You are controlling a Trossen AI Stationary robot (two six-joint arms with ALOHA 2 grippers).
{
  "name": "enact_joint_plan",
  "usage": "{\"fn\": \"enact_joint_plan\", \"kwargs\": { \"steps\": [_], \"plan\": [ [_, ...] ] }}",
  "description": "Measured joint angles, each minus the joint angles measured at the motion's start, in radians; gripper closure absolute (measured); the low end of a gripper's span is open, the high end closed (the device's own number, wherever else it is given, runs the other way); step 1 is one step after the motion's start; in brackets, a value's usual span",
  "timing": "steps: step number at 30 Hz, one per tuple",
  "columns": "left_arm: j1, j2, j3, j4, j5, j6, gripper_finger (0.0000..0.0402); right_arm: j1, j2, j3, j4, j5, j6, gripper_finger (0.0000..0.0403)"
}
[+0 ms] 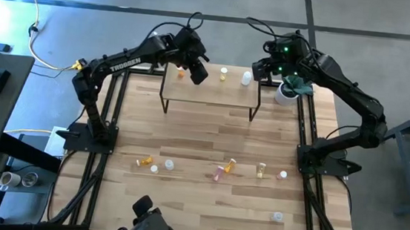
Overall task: Pick and place medicine bottles onto shelf by color
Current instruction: Put the right white pill bottle on the shelf aligned with the other white pill bottle
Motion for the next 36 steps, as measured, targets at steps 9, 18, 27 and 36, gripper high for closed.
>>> {"fn": "enact_joint_plan", "kwargs": {
  "steps": [9,18,27,36],
  "plan": [
    [-0.046,-0.023,0.109,-0.229,0.059,0.054,0.0229,0.100,0.000,0.000,-0.060,-0.039,0.083,0.0208],
    [-0.138,-0.156,-0.062,-0.203,0.135,0.042,0.0229,0.268,-0.001,-0.027,-0.113,-0.016,0.194,0.0208],
    [-0.243,-0.410,-0.405,0.015,0.132,-0.104,0.0229,0.453,0.000,-0.117,-0.112,0.014,0.401,0.0208],
    [-0.387,-0.584,-0.588,0.156,0.113,-0.184,0.0229,0.655,0.000,-0.226,-0.140,0.036,0.648,0.0208]
  ]
}}
